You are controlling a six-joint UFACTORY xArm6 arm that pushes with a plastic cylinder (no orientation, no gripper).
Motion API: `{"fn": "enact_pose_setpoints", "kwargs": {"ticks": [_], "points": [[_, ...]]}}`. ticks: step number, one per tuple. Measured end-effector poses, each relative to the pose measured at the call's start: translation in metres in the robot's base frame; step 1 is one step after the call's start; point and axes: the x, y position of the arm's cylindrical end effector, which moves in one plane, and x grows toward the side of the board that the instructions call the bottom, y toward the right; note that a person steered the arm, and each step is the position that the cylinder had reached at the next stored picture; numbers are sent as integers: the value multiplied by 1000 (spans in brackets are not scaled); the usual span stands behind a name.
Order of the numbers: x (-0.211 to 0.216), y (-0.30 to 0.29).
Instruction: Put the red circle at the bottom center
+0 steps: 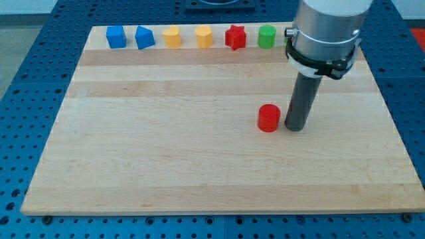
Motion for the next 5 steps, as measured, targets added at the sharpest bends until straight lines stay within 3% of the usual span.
{"fn": "enact_pose_setpoints", "kwargs": {"ticks": [2,5], "points": [[-41,-6],[-13,-37]]}}
